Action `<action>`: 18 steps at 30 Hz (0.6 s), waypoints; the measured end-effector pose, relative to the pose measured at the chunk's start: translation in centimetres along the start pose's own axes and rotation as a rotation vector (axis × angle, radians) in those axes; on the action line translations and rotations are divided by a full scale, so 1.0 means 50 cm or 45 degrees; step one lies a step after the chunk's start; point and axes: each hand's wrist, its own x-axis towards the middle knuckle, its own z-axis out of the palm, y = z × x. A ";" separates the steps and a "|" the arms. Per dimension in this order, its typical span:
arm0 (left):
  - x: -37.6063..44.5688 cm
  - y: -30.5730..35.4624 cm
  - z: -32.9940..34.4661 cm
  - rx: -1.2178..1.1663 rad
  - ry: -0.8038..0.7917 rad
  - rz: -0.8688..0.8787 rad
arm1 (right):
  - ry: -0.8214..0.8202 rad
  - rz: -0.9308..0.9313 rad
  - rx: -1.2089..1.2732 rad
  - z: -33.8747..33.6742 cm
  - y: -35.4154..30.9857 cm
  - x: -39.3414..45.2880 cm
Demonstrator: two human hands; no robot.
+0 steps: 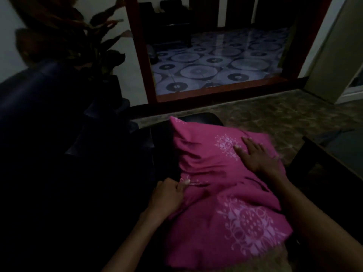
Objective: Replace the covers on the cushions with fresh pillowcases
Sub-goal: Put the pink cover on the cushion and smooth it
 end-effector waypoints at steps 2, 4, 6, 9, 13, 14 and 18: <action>-0.022 -0.020 -0.010 -0.042 -0.092 -0.013 | -0.001 -0.021 -0.016 0.012 0.023 0.014; -0.034 -0.035 -0.026 -0.088 -0.235 -0.076 | 0.012 0.003 -0.033 0.023 0.043 0.023; -0.023 -0.048 -0.034 -0.177 -0.285 -0.108 | 0.023 0.009 -0.046 0.021 0.051 0.013; 0.020 -0.050 -0.018 -0.508 -0.200 -0.119 | 0.096 0.027 -0.033 0.016 0.062 -0.009; 0.054 -0.009 0.051 -1.040 -0.437 -0.149 | 0.162 0.051 -0.004 -0.002 0.042 -0.051; 0.051 0.007 0.061 -0.999 -0.357 -0.149 | 0.156 0.030 -0.020 -0.003 0.035 -0.059; 0.055 0.034 0.074 -1.055 0.043 -0.179 | 0.181 -0.086 0.151 -0.030 -0.007 -0.092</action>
